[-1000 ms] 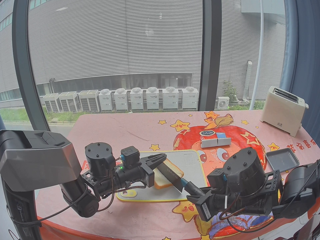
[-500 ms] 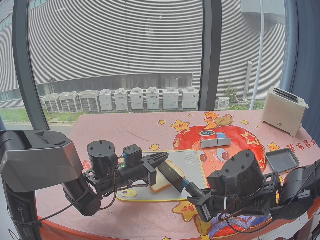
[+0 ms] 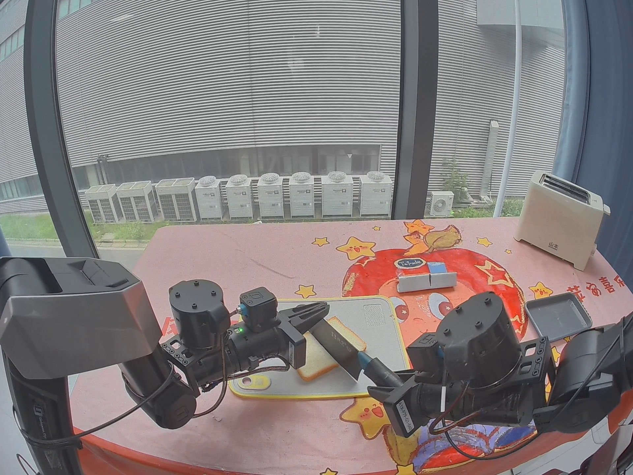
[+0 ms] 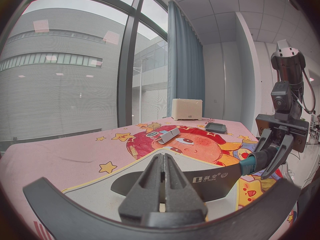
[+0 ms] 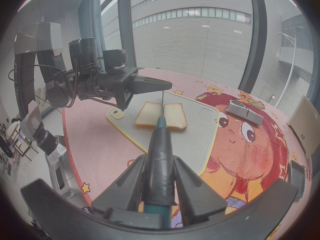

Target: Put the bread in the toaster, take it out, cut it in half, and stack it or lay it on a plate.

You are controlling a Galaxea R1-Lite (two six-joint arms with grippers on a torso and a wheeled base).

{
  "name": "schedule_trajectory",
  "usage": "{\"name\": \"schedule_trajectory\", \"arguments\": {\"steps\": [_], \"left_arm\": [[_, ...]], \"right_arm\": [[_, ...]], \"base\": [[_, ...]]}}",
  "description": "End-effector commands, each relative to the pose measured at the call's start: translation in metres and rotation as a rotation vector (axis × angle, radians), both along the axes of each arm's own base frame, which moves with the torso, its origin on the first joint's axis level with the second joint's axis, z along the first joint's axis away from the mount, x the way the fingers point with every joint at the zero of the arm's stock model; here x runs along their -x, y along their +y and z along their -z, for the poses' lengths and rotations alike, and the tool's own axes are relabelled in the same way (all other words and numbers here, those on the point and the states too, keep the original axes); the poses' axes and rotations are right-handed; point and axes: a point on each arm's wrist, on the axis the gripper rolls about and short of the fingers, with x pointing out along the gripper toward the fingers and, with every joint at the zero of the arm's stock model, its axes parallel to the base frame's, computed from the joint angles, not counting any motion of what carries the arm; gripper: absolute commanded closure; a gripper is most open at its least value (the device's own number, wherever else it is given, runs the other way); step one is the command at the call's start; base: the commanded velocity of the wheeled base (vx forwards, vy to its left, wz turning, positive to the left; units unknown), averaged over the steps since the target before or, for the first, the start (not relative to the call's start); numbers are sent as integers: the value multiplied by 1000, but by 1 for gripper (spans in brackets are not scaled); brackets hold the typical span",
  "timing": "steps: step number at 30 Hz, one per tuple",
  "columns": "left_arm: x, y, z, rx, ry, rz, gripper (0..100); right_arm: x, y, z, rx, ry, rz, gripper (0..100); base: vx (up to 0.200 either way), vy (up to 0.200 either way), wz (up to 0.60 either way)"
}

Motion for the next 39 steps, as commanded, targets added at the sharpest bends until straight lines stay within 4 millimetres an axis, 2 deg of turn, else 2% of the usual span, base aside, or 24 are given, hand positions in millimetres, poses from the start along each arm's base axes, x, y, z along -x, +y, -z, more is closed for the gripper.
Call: {"name": "schedule_trajectory", "arguments": {"steps": [1, 6, 16, 19, 30, 39], "left_arm": [[-1, -1, -4, 8, -13, 0, 100], [1, 1, -10, 15, -24, 2, 100], [6, 5, 5, -15, 22, -2, 100], [5, 4, 4, -12, 17, -2, 100], [12, 9, -29, 37, -64, -4, 100], [22, 16, -71, 109, -179, -33, 100]], "right_arm": [[0, 0, 4, 14, 9, -2, 100], [0, 0, 4, 14, 9, -2, 100], [0, 1, -2, -7, -7, -2, 100], [0, 1, 0, 0, -2, -2, 100], [0, 0, 3, 11, 4, -6, 100], [1, 1, 3, 11, 3, -9, 100]], "base": [[0, 0, 0], [0, 0, 0], [0, 0, 0], [0, 0, 0], [0, 0, 0], [0, 0, 0]]}}
